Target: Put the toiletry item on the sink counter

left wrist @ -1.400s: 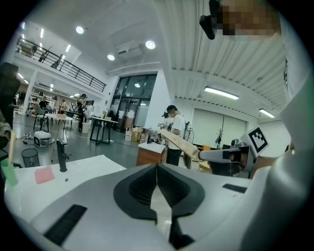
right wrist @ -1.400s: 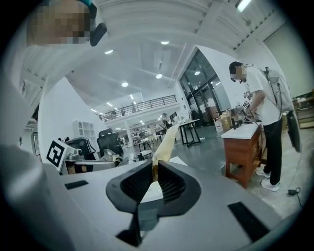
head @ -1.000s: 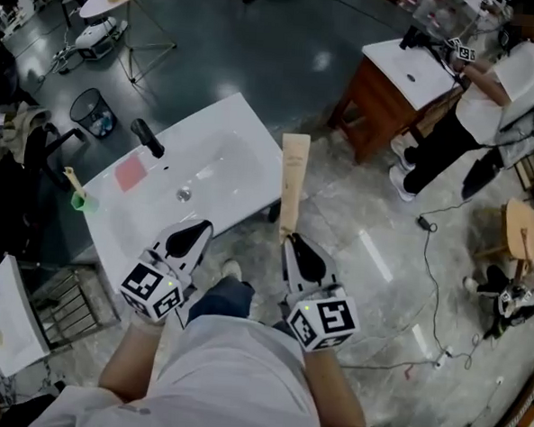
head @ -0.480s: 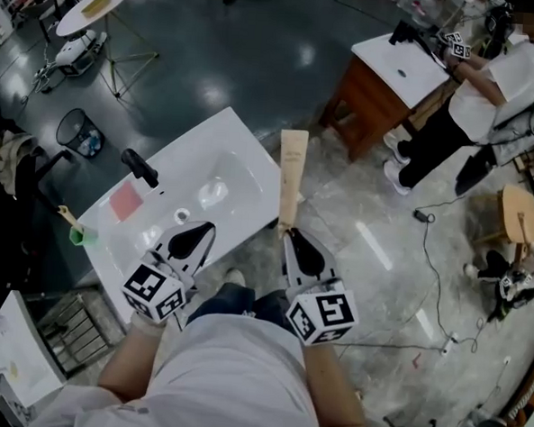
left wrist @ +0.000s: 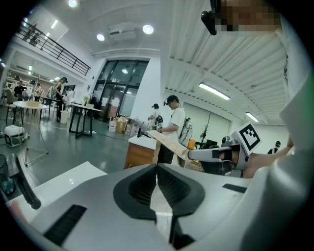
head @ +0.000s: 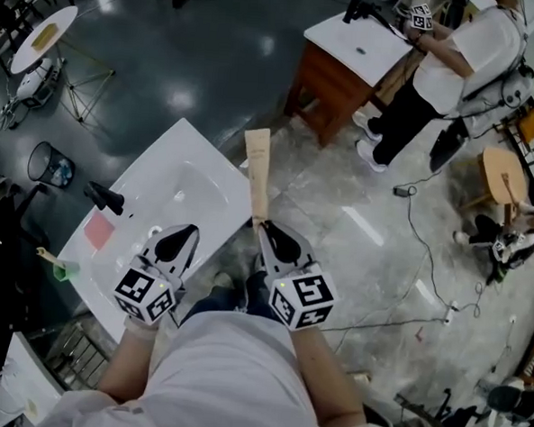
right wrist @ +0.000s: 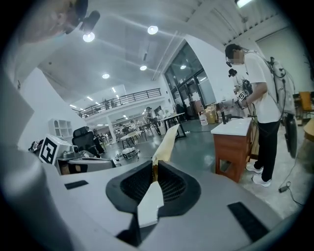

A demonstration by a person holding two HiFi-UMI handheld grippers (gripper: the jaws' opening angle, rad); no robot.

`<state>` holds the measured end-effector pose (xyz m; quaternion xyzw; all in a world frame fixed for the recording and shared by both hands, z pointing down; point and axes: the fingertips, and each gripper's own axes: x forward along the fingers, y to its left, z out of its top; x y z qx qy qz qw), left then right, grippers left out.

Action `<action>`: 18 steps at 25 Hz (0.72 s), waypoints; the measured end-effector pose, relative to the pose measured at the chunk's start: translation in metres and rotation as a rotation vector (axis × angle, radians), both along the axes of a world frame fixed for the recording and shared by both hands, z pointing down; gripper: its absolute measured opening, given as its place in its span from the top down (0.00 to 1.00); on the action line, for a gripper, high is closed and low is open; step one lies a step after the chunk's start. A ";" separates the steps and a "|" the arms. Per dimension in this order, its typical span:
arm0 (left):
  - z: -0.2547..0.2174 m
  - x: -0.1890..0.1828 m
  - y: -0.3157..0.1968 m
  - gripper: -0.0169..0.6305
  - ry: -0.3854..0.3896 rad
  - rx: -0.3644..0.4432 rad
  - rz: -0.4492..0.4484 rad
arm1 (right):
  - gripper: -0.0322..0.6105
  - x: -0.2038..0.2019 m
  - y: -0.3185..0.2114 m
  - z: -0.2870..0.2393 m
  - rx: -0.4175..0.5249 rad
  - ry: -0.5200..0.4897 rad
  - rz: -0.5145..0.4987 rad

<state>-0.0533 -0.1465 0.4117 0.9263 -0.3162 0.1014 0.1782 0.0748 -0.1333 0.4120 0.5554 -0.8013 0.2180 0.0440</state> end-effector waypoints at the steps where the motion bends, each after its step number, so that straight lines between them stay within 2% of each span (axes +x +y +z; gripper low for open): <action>1: 0.002 0.006 -0.004 0.95 -0.002 -0.004 0.004 | 0.88 0.004 -0.003 0.002 -0.007 0.001 -0.002; 9: 0.021 0.038 -0.038 0.95 -0.052 -0.046 0.006 | 0.88 0.033 -0.038 0.033 -0.079 -0.010 -0.032; 18: 0.043 0.035 -0.072 0.95 -0.101 -0.117 -0.068 | 0.88 0.033 -0.087 0.096 -0.197 -0.024 -0.117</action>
